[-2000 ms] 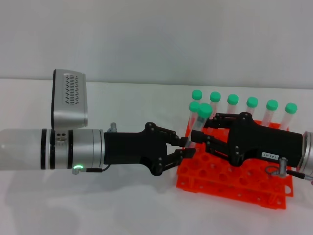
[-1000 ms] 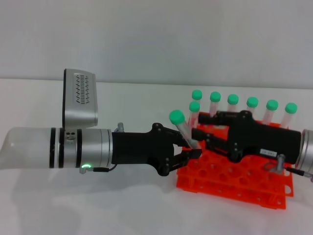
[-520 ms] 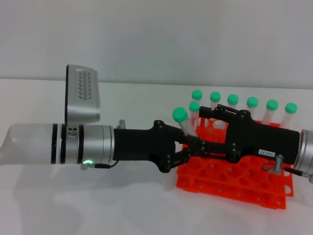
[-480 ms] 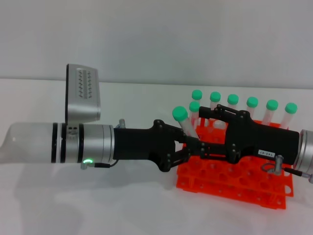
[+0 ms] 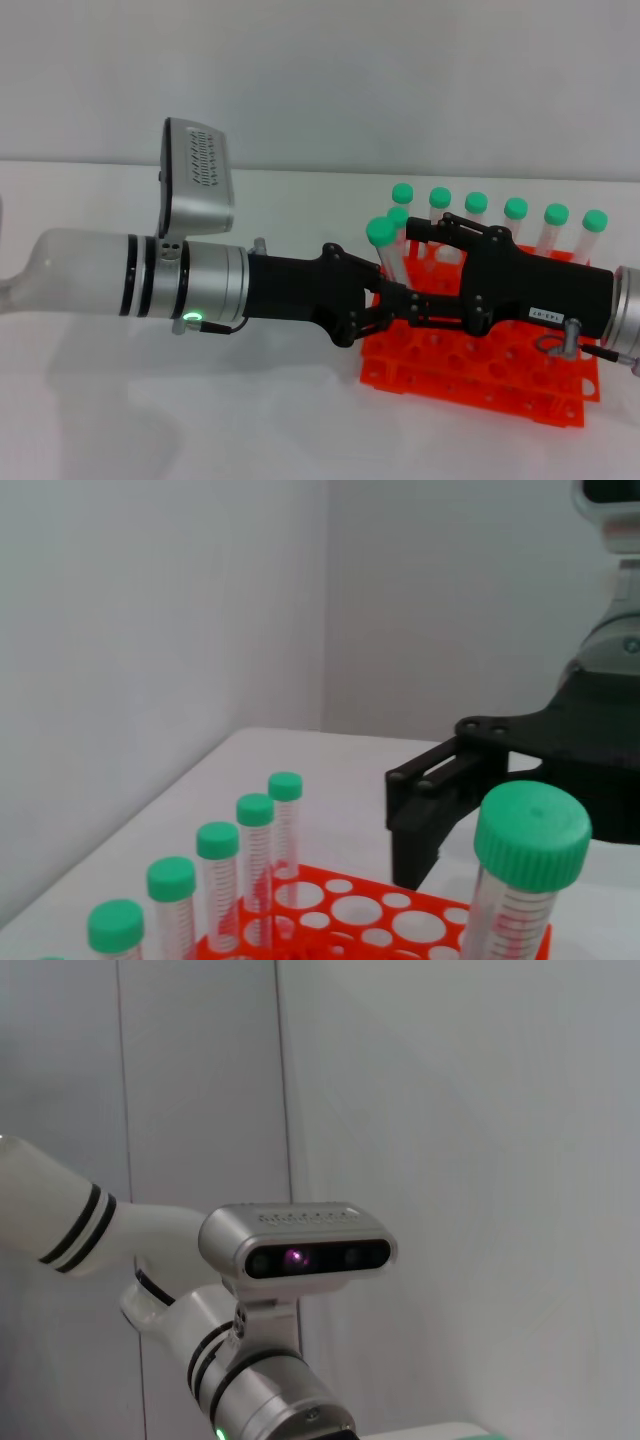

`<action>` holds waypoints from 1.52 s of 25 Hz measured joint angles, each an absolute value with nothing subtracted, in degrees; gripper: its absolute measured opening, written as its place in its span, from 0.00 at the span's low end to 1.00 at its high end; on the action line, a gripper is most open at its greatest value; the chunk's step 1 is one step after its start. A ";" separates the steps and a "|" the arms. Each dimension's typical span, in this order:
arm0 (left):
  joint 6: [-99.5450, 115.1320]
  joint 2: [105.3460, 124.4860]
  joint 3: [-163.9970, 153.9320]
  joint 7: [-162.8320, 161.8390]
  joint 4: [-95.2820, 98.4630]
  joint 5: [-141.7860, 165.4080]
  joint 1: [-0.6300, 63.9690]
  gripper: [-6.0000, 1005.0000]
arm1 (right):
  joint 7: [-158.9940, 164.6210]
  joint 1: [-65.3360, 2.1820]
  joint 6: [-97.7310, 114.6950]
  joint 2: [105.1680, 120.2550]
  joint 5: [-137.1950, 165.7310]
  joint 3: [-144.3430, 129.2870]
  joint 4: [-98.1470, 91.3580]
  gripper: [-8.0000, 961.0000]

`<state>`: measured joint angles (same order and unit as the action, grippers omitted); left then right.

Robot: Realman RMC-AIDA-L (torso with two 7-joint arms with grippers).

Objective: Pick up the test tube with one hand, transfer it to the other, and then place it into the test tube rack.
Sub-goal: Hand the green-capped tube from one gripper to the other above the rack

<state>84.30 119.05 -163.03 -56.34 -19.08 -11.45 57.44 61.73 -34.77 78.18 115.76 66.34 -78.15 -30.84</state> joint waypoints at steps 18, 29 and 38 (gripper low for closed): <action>84.14 119.09 -163.03 -62.91 -18.11 -4.31 63.29 0.25 | 61.79 -33.94 75.92 115.83 65.04 -77.94 -29.67 0.91; 84.22 119.09 -163.03 -63.16 -18.44 -3.92 63.42 0.25 | 61.79 -32.67 74.96 115.26 63.54 -77.43 -30.02 0.73; 84.54 118.95 -163.03 -64.43 -19.43 -3.40 63.15 0.26 | 61.85 -32.72 75.11 115.22 63.59 -77.53 -30.10 0.68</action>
<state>84.54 118.95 -163.04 -64.43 -19.43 -3.40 63.15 61.85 -32.72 75.11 115.22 63.59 -77.54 -30.10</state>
